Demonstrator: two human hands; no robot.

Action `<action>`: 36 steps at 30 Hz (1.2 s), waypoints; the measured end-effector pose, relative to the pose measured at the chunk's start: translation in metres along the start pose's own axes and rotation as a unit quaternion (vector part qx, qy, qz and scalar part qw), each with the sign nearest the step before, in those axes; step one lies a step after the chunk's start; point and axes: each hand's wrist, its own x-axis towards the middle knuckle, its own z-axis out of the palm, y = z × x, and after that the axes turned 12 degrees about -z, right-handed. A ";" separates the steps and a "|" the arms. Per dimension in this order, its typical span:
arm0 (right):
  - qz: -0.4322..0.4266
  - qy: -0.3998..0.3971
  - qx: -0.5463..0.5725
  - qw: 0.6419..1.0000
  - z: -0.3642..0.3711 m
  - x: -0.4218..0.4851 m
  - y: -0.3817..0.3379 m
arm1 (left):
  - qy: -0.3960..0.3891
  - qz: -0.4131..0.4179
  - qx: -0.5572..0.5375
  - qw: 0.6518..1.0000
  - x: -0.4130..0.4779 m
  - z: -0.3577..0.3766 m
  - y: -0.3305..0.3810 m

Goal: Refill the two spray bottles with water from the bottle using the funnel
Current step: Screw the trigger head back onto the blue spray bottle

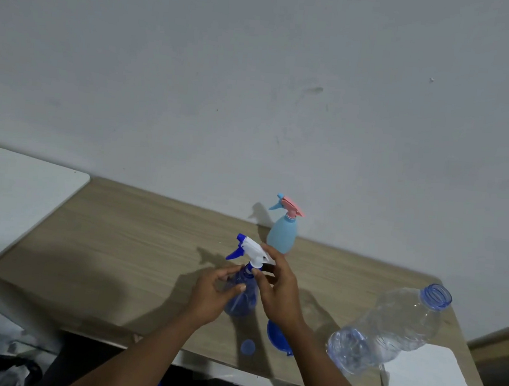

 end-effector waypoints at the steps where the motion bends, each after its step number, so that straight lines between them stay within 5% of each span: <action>1: 0.003 -0.001 0.002 1.000 0.000 0.000 0.001 | -0.004 -0.003 -0.002 1.000 -0.002 0.000 0.000; 14: 0.001 -0.075 -0.028 0.997 -0.005 0.000 0.018 | -0.084 -0.062 0.039 0.994 0.005 -0.021 -0.005; 22: -0.003 -0.096 -0.030 0.995 -0.004 -0.002 0.023 | -0.206 -0.053 0.117 0.970 0.029 -0.032 0.000; 36: 0.043 -0.079 0.006 0.996 -0.002 -0.002 0.027 | -0.188 -0.055 0.094 0.976 0.022 -0.022 0.002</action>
